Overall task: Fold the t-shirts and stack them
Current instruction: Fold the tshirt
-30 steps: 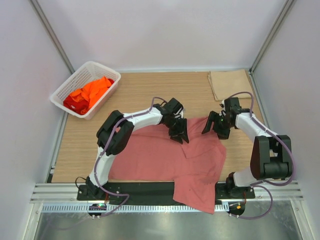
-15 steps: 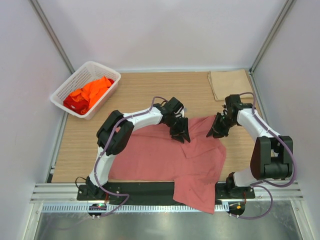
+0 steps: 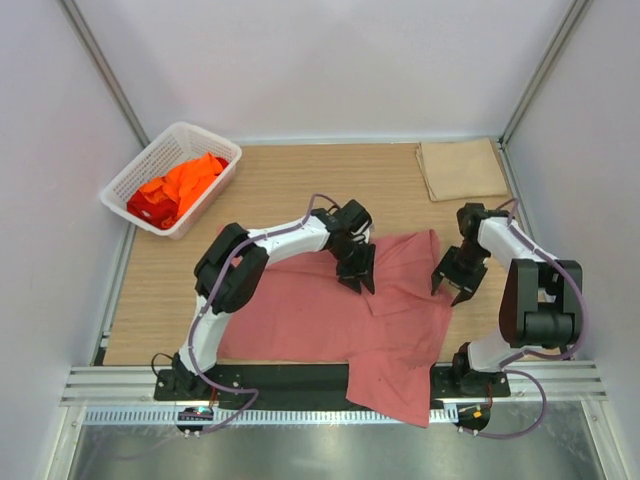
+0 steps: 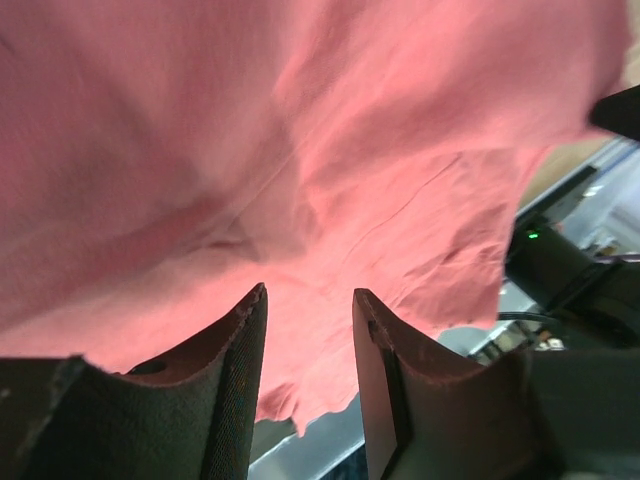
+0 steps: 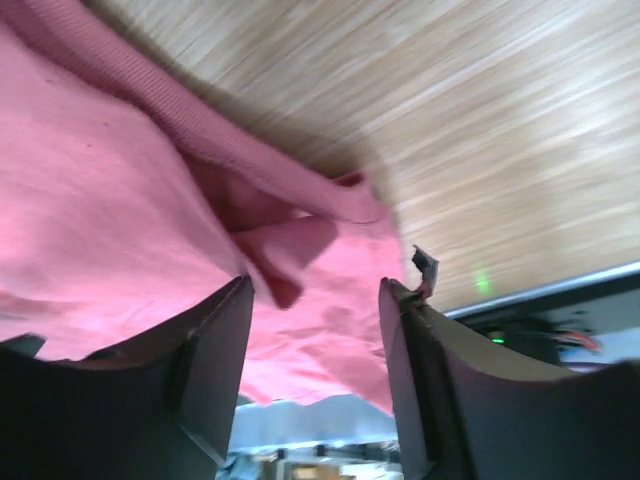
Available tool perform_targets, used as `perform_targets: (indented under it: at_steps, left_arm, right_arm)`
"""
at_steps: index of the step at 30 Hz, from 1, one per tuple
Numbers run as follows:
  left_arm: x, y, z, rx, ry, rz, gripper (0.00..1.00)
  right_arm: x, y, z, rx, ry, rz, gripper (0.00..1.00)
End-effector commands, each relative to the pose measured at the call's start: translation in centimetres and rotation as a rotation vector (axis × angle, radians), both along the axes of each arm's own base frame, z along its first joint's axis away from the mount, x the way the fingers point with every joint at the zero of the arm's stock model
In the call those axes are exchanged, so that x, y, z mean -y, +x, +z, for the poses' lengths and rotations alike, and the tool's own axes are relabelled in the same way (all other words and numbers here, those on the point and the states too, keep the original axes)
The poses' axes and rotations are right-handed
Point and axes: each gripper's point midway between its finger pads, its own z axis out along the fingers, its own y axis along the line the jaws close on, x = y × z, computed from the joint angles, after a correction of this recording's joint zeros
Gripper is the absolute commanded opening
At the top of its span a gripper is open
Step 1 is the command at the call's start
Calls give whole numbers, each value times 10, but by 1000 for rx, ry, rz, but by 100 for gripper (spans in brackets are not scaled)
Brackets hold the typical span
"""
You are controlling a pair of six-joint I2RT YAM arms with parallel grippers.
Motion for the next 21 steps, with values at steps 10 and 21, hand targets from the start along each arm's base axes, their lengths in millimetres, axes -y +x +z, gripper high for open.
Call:
perform_targets:
  at_steps: [10, 21]
  left_arm:
    - [-61, 46, 52, 252, 205, 16, 40]
    - [-206, 122, 45, 207, 323, 266, 40]
  right_arm:
    - [18, 128, 57, 412, -76, 113, 63]
    - [-3, 195, 20, 421, 32, 86, 59]
